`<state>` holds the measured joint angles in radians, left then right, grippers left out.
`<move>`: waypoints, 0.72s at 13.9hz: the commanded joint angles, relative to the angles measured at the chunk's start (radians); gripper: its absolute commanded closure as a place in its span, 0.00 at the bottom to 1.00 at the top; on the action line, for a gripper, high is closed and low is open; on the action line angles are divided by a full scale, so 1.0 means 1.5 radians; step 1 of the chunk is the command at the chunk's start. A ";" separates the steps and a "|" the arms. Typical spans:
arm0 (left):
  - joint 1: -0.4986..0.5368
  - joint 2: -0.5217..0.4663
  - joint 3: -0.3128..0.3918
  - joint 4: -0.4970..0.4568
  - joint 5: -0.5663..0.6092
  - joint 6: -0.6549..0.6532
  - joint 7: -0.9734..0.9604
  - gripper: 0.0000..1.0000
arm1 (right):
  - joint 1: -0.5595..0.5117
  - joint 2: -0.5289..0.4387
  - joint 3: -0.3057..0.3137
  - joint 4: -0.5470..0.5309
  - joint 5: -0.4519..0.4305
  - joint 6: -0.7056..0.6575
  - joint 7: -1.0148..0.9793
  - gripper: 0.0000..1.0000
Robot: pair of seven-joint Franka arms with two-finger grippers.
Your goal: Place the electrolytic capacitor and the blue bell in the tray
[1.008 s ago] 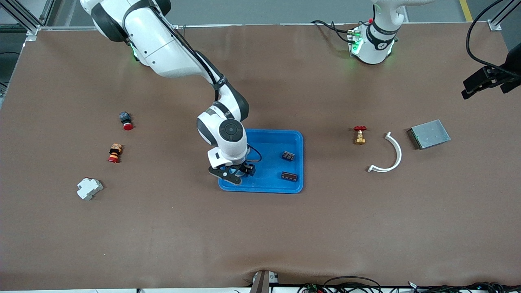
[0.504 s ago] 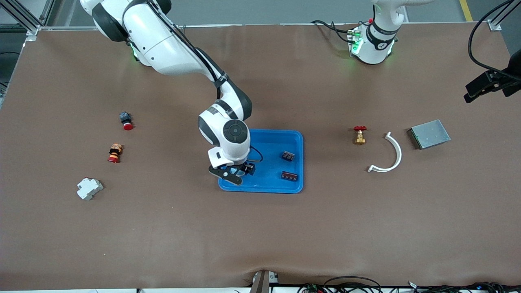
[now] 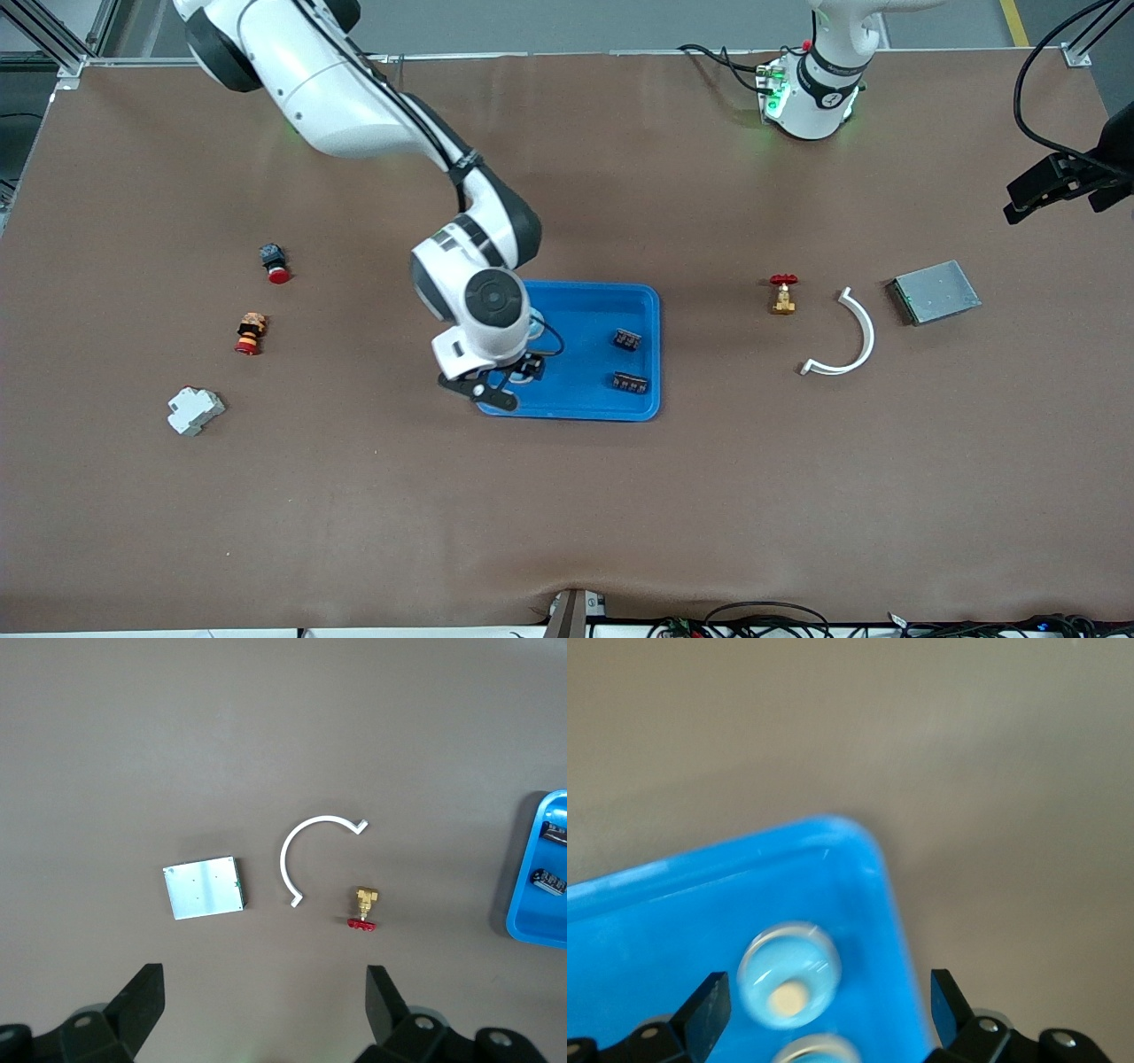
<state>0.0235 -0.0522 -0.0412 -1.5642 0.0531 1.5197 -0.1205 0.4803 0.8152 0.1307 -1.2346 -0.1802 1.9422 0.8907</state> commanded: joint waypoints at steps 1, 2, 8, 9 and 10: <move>0.001 -0.003 -0.002 -0.002 -0.009 0.006 0.014 0.00 | -0.075 -0.041 0.013 -0.008 0.012 -0.057 -0.145 0.00; 0.000 -0.003 -0.003 -0.001 -0.011 0.007 0.015 0.00 | -0.103 -0.051 0.014 -0.009 0.013 -0.074 -0.178 0.00; 0.001 -0.004 -0.025 -0.012 -0.033 0.011 0.037 0.00 | -0.295 -0.096 0.017 -0.009 0.016 -0.150 -0.517 0.00; 0.001 -0.004 -0.027 -0.013 -0.032 0.011 0.039 0.00 | -0.320 -0.102 0.016 -0.009 0.015 -0.159 -0.568 0.00; 0.001 -0.005 -0.030 -0.017 -0.031 0.011 0.042 0.00 | -0.340 -0.110 0.016 -0.009 0.015 -0.176 -0.602 0.00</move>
<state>0.0194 -0.0511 -0.0744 -1.5747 0.0174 1.5248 -0.0800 0.0237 0.6912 0.1323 -1.2297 -0.1719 1.7176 0.0858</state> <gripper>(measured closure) 0.000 0.000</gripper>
